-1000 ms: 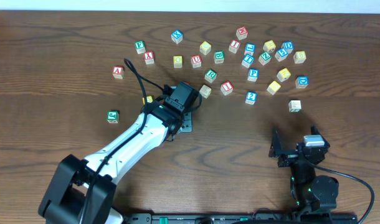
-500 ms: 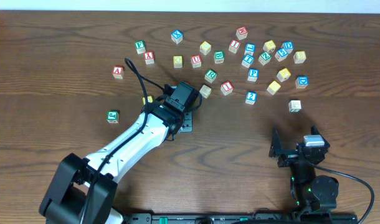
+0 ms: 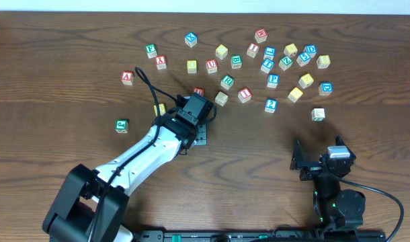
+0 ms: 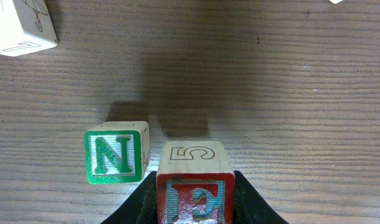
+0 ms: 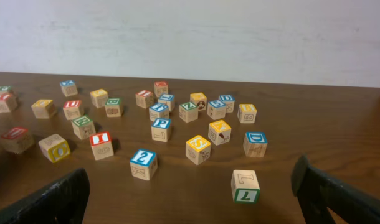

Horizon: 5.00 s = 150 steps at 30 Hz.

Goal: Spell out NEURIPS
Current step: 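Move the held red E block to the right of the green N block, then lower the red E block beside the N block and open the left gripper, then raise the left gripper and move it over the red U block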

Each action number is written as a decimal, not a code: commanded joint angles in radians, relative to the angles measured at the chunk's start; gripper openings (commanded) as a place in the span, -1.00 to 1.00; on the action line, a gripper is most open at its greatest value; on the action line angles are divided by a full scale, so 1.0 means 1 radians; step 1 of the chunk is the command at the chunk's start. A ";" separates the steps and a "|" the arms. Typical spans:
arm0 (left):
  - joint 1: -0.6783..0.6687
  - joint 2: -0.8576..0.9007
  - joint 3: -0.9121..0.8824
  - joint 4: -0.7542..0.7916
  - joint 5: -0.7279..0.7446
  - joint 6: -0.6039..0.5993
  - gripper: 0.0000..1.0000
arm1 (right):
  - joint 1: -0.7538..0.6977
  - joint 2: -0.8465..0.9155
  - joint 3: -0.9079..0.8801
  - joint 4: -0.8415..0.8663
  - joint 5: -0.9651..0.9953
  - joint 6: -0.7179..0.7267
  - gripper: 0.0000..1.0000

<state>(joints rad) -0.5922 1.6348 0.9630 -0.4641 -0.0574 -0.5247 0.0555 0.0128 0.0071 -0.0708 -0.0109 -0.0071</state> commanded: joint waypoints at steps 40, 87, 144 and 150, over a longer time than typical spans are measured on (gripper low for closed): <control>-0.003 0.125 -0.010 0.073 -0.003 -0.008 -0.66 | -0.008 -0.004 -0.001 -0.005 0.001 0.014 0.98; -0.003 0.115 0.020 0.064 -0.003 0.000 -0.21 | -0.008 -0.004 -0.001 -0.005 0.001 0.014 0.99; 0.038 -0.238 0.272 -0.196 -0.067 0.113 -0.10 | -0.008 -0.004 -0.001 -0.005 0.001 0.014 0.99; 0.038 -0.237 0.323 -0.225 -0.067 0.113 -0.10 | -0.008 -0.004 -0.001 -0.005 0.001 0.014 0.99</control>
<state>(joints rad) -0.5591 1.4094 1.2396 -0.6754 -0.1108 -0.4297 0.0555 0.0128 0.0071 -0.0711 -0.0109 -0.0074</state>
